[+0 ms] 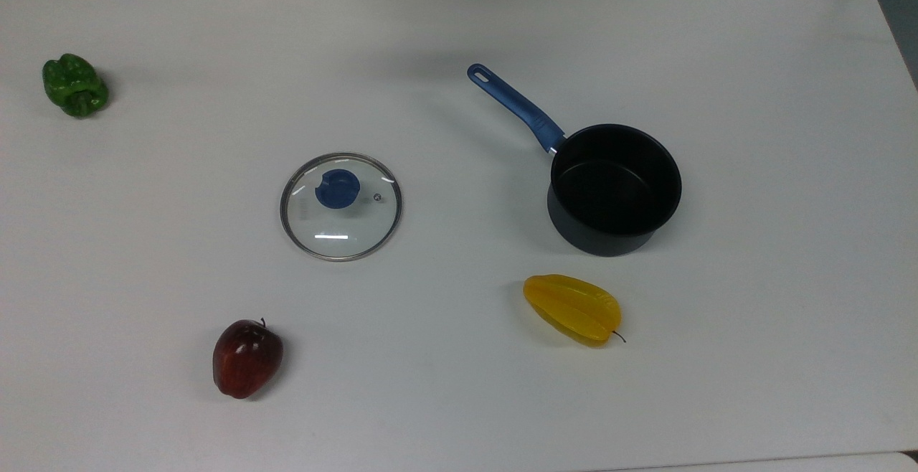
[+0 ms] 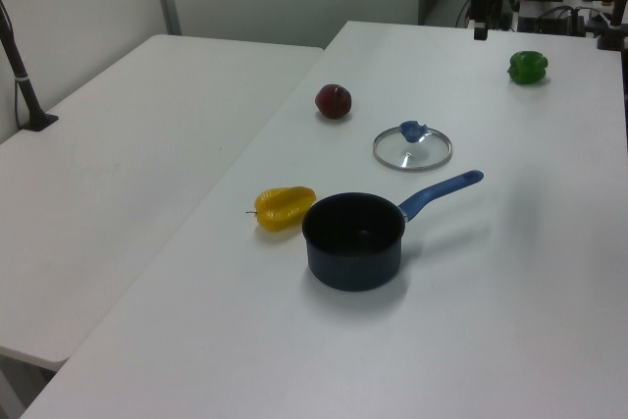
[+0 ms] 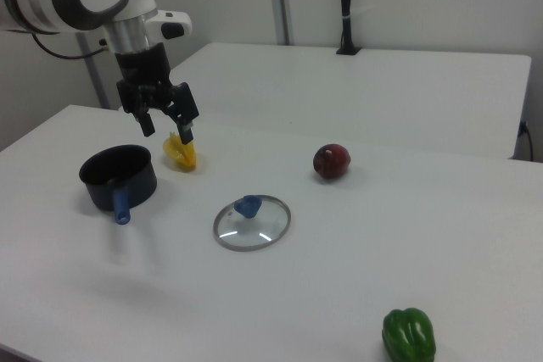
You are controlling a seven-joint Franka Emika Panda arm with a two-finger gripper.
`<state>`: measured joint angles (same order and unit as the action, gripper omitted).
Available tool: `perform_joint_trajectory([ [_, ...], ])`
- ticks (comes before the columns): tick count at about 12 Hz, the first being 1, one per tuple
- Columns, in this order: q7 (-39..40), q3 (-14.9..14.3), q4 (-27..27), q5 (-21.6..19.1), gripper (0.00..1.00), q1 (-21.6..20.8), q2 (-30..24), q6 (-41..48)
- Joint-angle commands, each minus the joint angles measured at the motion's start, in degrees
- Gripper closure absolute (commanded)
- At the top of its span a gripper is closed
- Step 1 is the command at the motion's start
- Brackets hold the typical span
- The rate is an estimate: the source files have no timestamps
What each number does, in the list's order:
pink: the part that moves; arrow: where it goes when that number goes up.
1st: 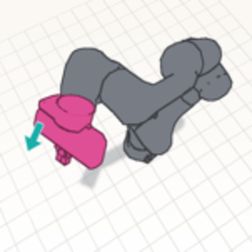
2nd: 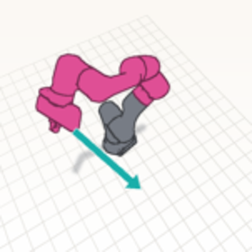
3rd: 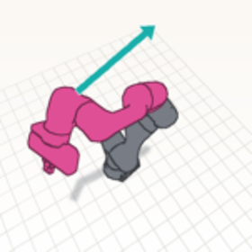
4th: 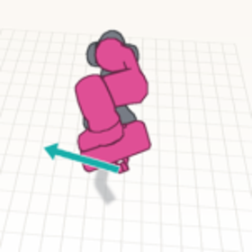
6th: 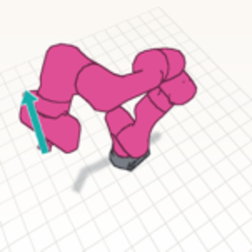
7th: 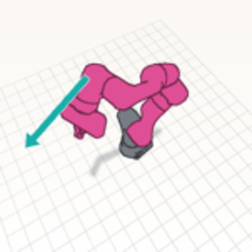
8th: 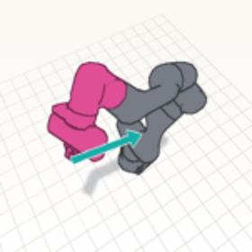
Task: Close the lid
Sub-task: 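Move the gripper over the glass lid and lower toward its blue knob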
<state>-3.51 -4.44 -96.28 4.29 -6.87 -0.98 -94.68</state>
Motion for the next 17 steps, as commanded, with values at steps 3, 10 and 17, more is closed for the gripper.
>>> perform_joint_trajectory([
  [3,1.14,0.14,-0.31,-0.95,0.0,0.28,-0.16,0.03],
  [10,-9.9,0.05,-5.21,-0.86,0.0,1.59,2.38,-16.27],
  [17,-20.48,-0.04,-8.57,0.02,0.0,3.88,14.59,-35.03],
])
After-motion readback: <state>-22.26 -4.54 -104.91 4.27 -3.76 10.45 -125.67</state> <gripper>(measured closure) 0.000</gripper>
